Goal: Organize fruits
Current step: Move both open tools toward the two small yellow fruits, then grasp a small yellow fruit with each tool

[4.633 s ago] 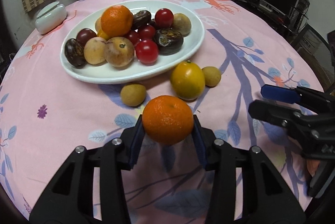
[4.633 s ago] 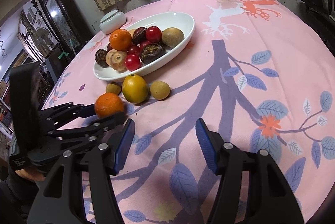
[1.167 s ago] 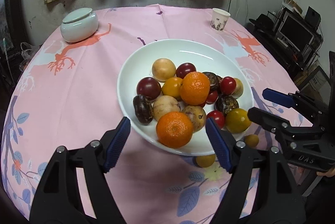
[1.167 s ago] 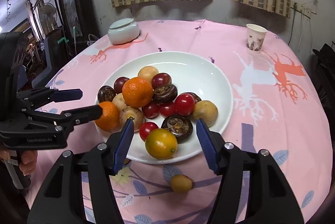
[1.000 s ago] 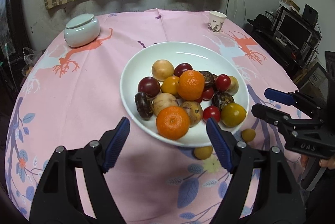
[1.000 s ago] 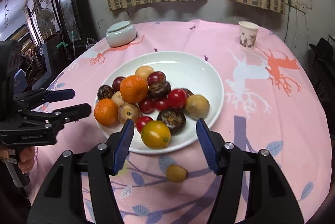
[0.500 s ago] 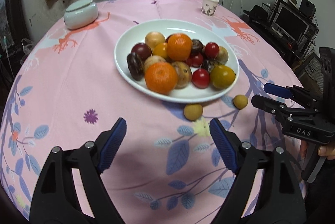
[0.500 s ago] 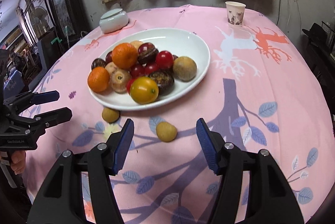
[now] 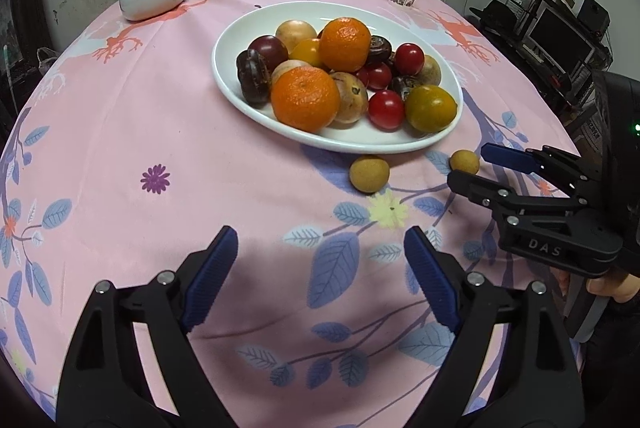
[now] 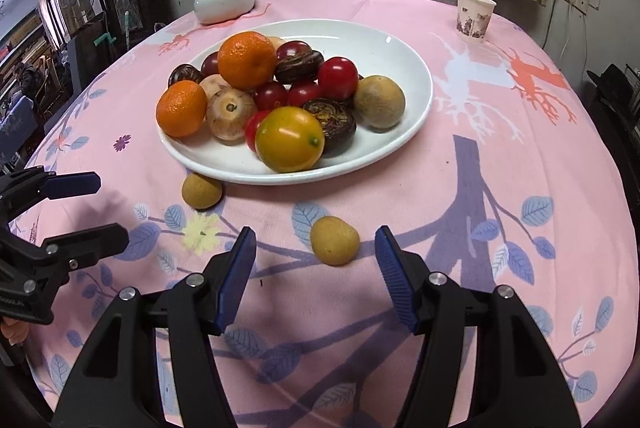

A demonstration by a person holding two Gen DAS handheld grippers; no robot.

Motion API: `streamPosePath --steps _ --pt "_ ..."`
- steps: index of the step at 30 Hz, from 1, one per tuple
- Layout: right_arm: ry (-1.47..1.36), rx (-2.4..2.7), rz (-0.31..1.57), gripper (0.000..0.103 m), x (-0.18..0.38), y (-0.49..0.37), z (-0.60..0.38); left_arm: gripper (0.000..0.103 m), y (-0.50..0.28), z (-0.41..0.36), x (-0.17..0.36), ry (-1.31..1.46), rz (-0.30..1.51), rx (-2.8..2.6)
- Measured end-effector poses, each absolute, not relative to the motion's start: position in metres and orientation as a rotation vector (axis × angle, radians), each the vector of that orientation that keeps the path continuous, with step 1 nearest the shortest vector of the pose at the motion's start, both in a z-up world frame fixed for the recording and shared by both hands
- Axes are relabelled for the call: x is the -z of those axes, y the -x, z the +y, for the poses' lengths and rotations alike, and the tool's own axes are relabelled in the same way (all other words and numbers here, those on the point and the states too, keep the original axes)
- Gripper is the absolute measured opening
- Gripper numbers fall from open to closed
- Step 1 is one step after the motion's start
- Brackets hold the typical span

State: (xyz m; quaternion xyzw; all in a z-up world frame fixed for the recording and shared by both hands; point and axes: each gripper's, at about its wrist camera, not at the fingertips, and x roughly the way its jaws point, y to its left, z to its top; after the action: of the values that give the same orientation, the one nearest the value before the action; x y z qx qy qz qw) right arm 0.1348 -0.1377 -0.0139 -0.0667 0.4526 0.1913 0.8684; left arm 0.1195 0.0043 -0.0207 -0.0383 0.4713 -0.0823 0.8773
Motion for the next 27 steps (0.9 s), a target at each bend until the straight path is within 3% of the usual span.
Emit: streamPosePath --steps 2,4,11,27 --pt "0.163 -0.393 0.938 0.062 0.017 -0.134 -0.136 0.087 -0.12 0.005 0.021 0.082 0.985 0.172" --pt "0.174 -0.403 0.935 0.048 0.021 -0.134 -0.135 0.087 -0.121 0.005 0.021 0.082 0.987 0.174" --pt "0.169 -0.411 0.946 0.027 0.023 -0.135 -0.138 0.087 -0.126 -0.001 0.024 0.089 1.002 0.179" --pt "0.057 -0.495 0.869 0.028 -0.007 -0.108 -0.168 0.085 -0.153 -0.038 0.036 0.113 1.068 0.161"
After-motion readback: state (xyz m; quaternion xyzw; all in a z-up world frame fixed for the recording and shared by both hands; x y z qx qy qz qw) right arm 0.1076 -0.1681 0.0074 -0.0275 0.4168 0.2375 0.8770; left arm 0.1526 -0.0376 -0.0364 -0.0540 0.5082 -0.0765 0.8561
